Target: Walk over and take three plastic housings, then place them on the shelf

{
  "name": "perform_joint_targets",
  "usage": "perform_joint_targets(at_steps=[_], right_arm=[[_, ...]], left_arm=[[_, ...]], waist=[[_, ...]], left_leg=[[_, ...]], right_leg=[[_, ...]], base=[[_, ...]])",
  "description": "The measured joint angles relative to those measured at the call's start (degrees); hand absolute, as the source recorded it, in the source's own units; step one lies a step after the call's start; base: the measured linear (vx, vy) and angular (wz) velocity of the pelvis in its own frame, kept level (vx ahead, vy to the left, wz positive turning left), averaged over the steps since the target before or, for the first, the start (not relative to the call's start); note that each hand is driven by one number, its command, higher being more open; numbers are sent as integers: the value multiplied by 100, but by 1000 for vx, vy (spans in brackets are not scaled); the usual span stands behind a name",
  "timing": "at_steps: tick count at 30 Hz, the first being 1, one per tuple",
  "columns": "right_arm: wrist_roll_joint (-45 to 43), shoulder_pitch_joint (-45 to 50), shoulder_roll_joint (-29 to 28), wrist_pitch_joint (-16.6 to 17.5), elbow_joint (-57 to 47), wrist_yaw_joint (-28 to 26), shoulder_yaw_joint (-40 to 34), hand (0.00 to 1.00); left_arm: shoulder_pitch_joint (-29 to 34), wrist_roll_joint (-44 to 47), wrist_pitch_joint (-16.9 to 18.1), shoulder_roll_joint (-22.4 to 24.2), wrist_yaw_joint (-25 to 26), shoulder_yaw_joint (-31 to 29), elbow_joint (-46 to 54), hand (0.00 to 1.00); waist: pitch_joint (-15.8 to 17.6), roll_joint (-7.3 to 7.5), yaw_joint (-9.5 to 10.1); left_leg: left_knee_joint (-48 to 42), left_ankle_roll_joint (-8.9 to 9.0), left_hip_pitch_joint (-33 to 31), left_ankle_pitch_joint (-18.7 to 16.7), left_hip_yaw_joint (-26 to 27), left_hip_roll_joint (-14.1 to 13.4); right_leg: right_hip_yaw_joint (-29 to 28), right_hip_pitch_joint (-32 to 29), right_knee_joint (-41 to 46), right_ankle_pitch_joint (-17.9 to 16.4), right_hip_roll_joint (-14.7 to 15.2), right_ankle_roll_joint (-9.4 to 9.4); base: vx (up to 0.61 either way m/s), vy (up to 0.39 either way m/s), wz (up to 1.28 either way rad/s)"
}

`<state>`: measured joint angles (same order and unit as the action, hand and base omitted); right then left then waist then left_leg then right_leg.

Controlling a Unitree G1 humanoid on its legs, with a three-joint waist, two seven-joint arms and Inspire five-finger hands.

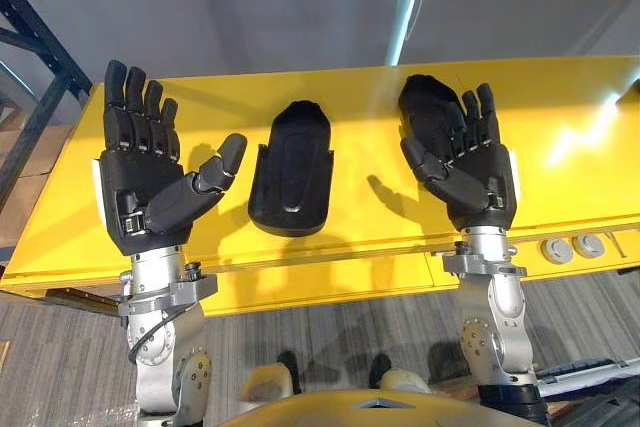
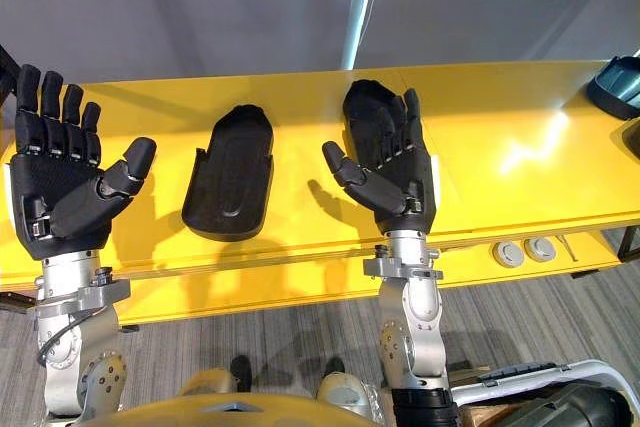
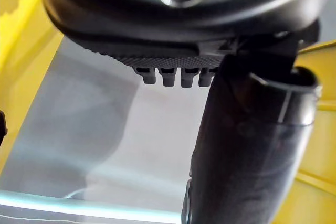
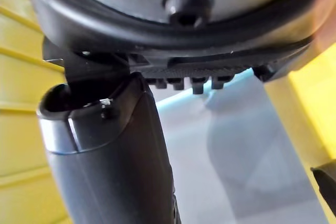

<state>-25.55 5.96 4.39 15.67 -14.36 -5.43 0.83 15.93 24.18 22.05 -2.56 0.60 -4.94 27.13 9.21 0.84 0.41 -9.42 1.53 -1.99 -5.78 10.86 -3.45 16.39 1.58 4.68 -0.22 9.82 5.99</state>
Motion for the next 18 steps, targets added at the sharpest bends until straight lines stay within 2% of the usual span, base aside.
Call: perform_joint_targets(at_steps=[4,7,11,13,14,15,18], right_arm=[[117,0,-5,0,-8,-272,75,100],[630,-9,29,-1,-95,-483,136,100],[801,-51,389,-3,-224,-796,358,100],[962,-124,534,-23,-221,-858,490,100],[963,-146,570,-23,-222,-872,527,100],[1154,-241,653,-20,-110,-400,907,100],[1154,-238,653,-20,-110,-400,907,100]], left_arm=[[35,0,-1,-7,28,-39,-13,100],[40,-234,-3,-34,206,-39,-12,100],[42,-685,-122,-74,402,-38,-13,100],[62,-693,-177,-75,444,-43,-14,100],[70,-693,-181,-76,452,-48,-14,100],[282,-685,-181,-79,508,-50,-16,100],[282,-685,-181,-79,508,-50,-16,100]], waist=[[-84,50,57],[-105,55,89],[-105,52,78],[-105,52,90],[-105,52,93],[-193,-91,80],[-193,-91,79]], left_leg=[[181,-4,57,79,-9,76],[448,0,44,182,-35,110],[725,62,48,387,-125,115],[814,23,53,485,-183,121],[829,24,56,501,-194,125],[1445,48,443,841,-52,194],[1445,45,443,843,-52,194]], right_leg=[[-83,51,-143,69,19,23],[-74,-32,-204,105,19,21],[82,-71,-212,105,3,21],[99,-74,-211,105,-1,21],[99,-73,-211,105,1,21],[103,94,-299,111,55,35],[103,94,-299,111,55,35]], base=[[-4,36,4],[-20,0,8],[12,-19,19],[32,-2,16],[21,5,8],[0,0,0],[0,0,0]])
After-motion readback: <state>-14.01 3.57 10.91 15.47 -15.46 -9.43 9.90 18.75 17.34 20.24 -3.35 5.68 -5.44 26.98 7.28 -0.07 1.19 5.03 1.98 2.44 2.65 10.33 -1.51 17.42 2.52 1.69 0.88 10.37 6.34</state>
